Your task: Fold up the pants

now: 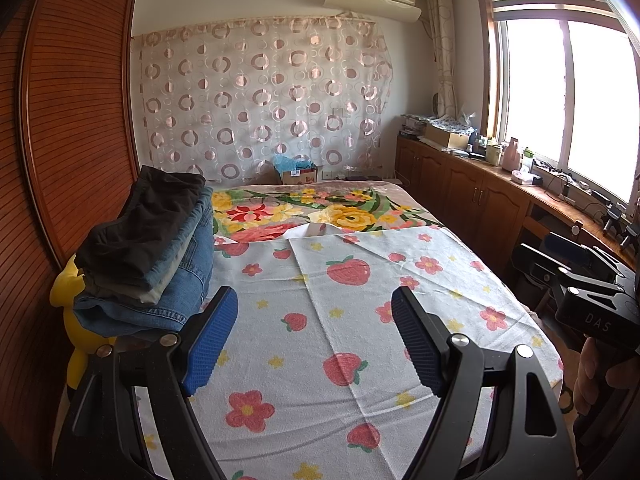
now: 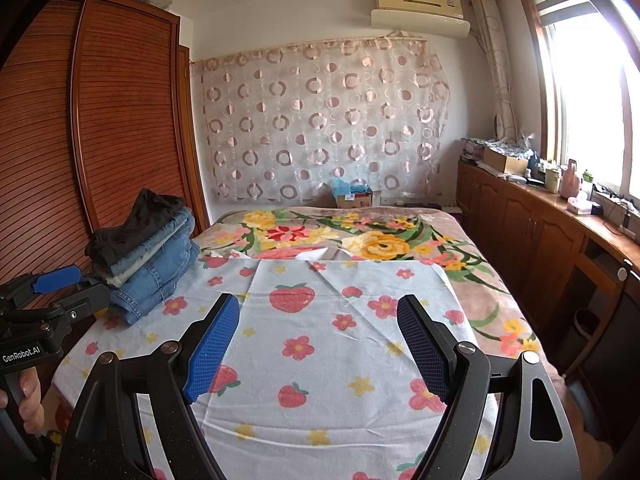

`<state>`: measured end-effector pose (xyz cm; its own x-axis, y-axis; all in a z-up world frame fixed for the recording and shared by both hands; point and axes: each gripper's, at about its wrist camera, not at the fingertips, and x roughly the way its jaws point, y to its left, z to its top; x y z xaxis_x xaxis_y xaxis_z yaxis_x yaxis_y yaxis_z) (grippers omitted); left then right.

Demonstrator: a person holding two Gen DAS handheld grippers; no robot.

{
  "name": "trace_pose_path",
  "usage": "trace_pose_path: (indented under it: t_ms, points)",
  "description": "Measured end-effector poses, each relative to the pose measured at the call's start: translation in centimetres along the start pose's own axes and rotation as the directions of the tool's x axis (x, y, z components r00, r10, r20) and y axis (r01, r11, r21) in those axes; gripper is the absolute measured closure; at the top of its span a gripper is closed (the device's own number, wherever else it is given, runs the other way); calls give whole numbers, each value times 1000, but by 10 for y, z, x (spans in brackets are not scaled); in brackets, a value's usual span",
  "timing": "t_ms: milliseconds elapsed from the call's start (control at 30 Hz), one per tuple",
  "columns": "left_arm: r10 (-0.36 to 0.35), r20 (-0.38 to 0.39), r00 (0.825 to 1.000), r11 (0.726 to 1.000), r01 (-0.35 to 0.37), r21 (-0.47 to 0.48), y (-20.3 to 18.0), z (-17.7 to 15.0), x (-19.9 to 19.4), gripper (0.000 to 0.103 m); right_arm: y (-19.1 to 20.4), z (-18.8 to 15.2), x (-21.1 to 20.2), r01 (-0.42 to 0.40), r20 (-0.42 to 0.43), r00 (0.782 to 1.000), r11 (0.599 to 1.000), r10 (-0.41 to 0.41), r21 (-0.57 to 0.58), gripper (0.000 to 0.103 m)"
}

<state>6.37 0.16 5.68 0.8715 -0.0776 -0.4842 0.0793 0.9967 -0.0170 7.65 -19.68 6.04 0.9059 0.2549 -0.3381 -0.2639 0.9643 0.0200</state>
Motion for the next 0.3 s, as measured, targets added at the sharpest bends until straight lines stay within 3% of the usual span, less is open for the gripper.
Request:
trace_pose_path:
  t_ms: [300]
  points:
    - [0, 0, 1000, 1000, 0, 0, 0, 0, 0, 23, 2, 1, -2, 1, 6, 1000, 1000, -1, 1, 20]
